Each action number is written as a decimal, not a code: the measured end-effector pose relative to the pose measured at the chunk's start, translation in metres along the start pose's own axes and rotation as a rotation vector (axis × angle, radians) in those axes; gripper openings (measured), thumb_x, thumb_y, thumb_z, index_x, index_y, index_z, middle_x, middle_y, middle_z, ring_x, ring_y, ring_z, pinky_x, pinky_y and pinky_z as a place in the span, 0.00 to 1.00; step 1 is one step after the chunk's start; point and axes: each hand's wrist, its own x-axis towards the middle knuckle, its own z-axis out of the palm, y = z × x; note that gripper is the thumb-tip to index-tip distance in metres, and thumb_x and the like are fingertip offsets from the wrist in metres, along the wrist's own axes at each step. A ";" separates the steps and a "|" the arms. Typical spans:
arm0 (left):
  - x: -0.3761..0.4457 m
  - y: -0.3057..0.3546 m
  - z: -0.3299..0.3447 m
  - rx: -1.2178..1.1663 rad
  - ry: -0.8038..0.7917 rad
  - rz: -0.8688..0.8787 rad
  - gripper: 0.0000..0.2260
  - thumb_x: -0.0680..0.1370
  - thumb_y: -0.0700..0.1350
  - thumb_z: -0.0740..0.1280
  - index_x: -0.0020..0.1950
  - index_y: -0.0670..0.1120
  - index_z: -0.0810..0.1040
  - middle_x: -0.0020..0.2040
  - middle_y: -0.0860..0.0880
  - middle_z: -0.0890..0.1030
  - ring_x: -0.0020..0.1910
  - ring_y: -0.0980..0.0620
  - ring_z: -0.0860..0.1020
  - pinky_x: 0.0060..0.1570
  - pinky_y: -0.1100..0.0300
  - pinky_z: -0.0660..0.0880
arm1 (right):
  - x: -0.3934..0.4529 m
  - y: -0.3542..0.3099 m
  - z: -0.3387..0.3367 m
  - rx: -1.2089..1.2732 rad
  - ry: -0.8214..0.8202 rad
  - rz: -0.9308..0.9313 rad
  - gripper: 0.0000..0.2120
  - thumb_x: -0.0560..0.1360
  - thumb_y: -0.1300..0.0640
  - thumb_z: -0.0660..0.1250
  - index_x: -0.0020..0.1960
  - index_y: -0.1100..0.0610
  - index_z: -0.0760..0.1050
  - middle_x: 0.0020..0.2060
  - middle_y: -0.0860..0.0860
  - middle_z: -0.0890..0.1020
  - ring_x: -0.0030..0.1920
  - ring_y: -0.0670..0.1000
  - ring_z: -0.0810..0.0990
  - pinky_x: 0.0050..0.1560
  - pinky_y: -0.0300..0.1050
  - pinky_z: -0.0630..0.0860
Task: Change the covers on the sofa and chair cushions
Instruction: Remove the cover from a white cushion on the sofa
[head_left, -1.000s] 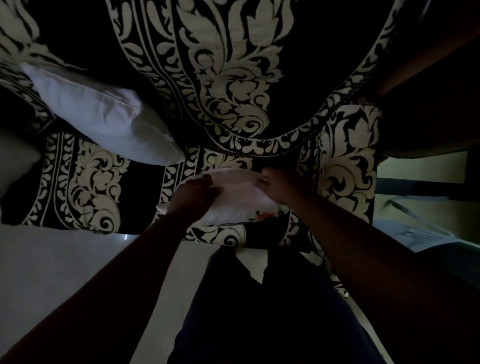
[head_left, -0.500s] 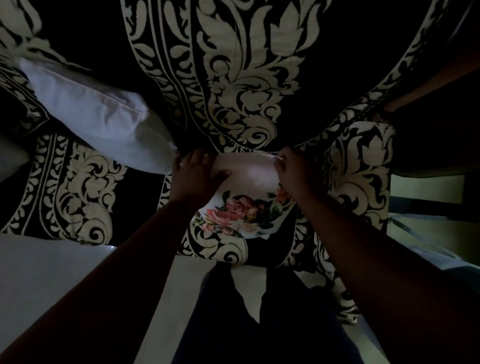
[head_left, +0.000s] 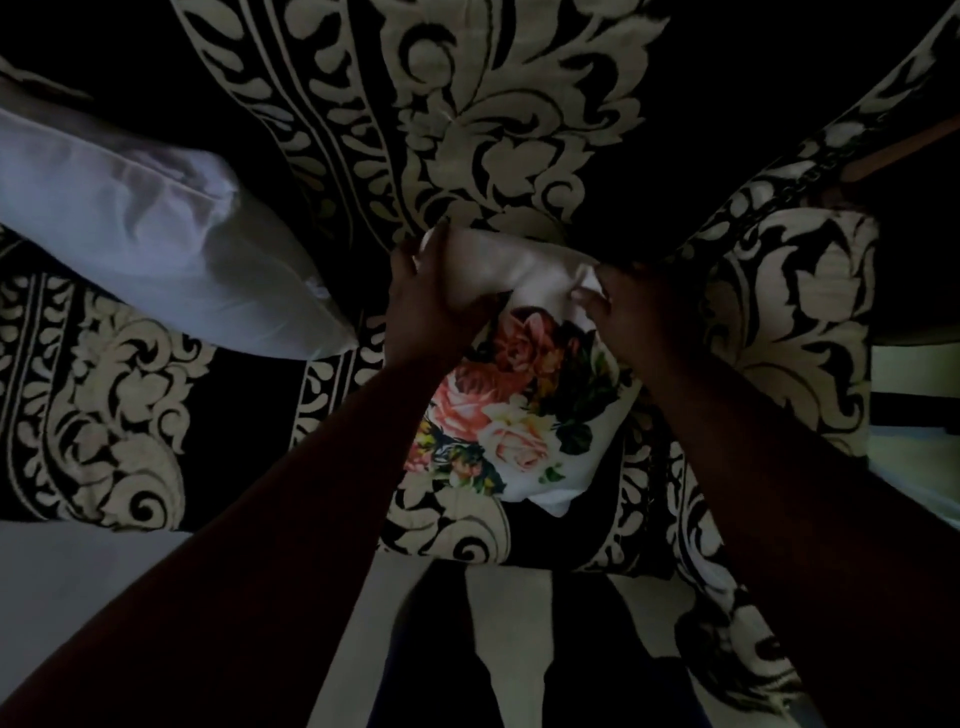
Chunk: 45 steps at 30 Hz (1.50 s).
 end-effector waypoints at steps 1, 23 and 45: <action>-0.001 0.002 0.004 0.028 0.021 0.020 0.43 0.70 0.63 0.75 0.80 0.54 0.62 0.74 0.44 0.63 0.69 0.42 0.71 0.57 0.53 0.75 | 0.003 0.004 0.001 0.021 -0.033 0.002 0.20 0.81 0.42 0.62 0.58 0.58 0.77 0.50 0.59 0.80 0.51 0.62 0.79 0.46 0.51 0.72; -0.041 -0.075 0.072 -0.007 0.016 -0.317 0.44 0.72 0.79 0.56 0.82 0.57 0.53 0.77 0.42 0.67 0.75 0.41 0.68 0.69 0.39 0.70 | -0.086 0.006 0.111 0.720 0.094 0.647 0.47 0.69 0.22 0.61 0.80 0.48 0.59 0.75 0.49 0.69 0.74 0.54 0.68 0.74 0.48 0.65; 0.006 -0.157 0.127 0.428 -0.095 0.280 0.32 0.82 0.61 0.46 0.84 0.47 0.51 0.84 0.46 0.50 0.83 0.47 0.46 0.76 0.32 0.46 | -0.009 -0.072 0.180 -0.144 0.017 0.077 0.37 0.79 0.34 0.49 0.83 0.49 0.46 0.82 0.59 0.44 0.80 0.64 0.39 0.68 0.81 0.42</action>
